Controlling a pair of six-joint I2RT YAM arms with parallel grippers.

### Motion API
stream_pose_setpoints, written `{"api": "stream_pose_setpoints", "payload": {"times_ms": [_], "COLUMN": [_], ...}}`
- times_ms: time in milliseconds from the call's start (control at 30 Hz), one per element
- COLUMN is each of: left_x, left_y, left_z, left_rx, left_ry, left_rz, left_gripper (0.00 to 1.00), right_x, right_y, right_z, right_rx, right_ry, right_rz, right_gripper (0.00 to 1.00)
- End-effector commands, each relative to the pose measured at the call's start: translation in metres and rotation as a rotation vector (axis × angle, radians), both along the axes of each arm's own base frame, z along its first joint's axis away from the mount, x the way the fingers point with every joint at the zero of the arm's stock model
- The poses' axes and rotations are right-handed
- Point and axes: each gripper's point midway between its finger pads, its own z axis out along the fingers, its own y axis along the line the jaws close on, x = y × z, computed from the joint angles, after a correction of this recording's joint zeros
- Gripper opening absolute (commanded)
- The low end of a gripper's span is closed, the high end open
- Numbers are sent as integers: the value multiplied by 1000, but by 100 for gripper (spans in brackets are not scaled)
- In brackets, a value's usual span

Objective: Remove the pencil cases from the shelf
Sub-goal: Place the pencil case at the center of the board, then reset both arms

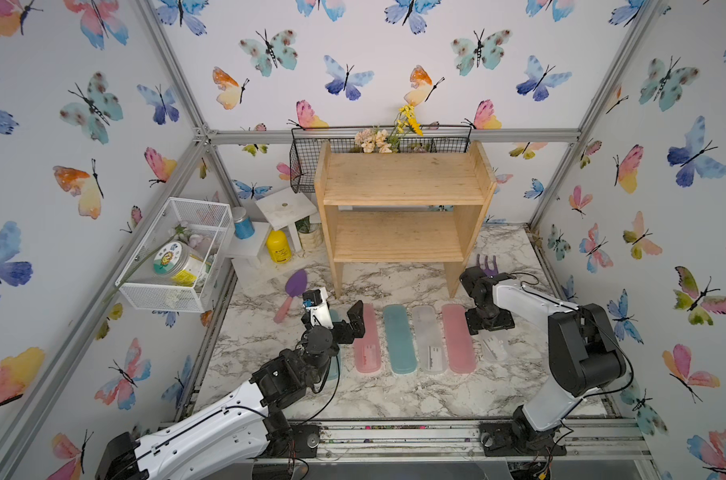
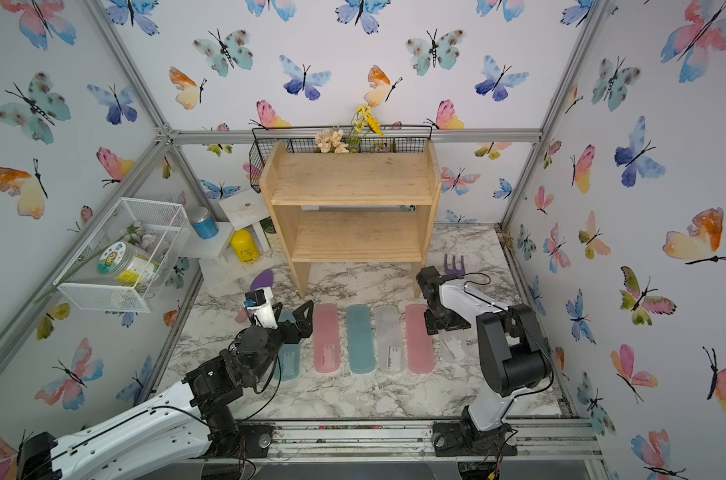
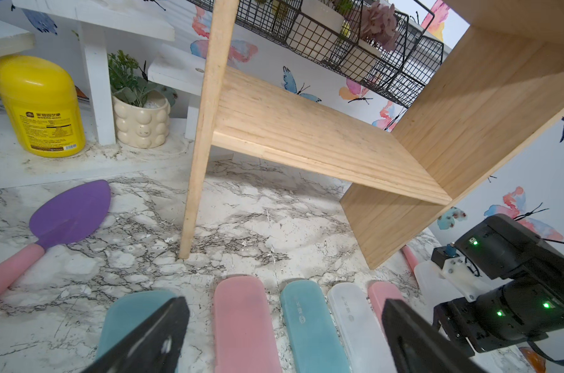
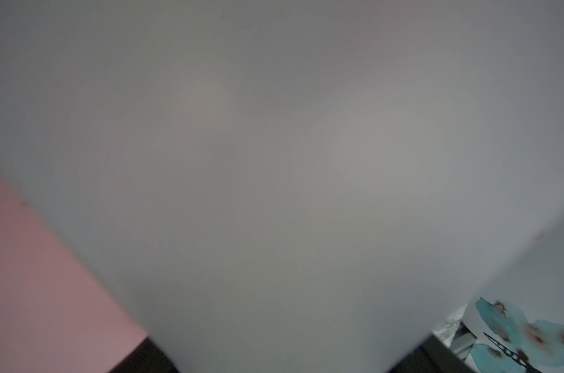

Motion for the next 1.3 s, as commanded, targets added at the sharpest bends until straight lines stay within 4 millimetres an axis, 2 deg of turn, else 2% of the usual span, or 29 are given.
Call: {"api": "stream_pose_setpoints", "payload": {"times_ms": [0,67,133,200,267,433,533,667,733,867,967,1100,1267], "left_x": [-2,-2,-3,-3,-3,0,5,25,41,68,83,98,105], "left_y": [-2,-1,0,2,6,12,21,45,66,102,122,135,162], "left_z": [0,0,-1,0,2,11,15,8,3,3,1,-15,-42], "left_rx": [-24,-22,-17,-12,-6,25,46,72,76,151,246,326,380], "left_ry": [3,7,11,12,8,-8,-9,23,41,34,35,53,40], "left_rz": [-19,-18,-15,-7,7,41,98,173,221,317,381,388,426], "left_gripper": [99,99,99,99,99,99,99,99,99,99,99,99,99], "right_x": [4,5,7,6,6,13,25,47,55,64,69,72,81], "right_y": [9,10,13,13,12,12,16,17,15,-2,-19,-38,-68], "right_z": [-6,-8,-8,-9,-8,8,36,98,128,176,196,206,189], "right_rx": [57,62,77,77,73,89,123,188,213,204,163,105,112], "right_ry": [-7,-6,-9,-9,-18,-84,-189,-467,-630,-894,-966,-1001,-1026], "right_rz": [-19,-20,-22,-23,-25,-32,-38,-44,-39,-75,-119,-139,-210], "right_gripper": [67,74,87,95,99,99,99,99,99,99,99,99,99]}}
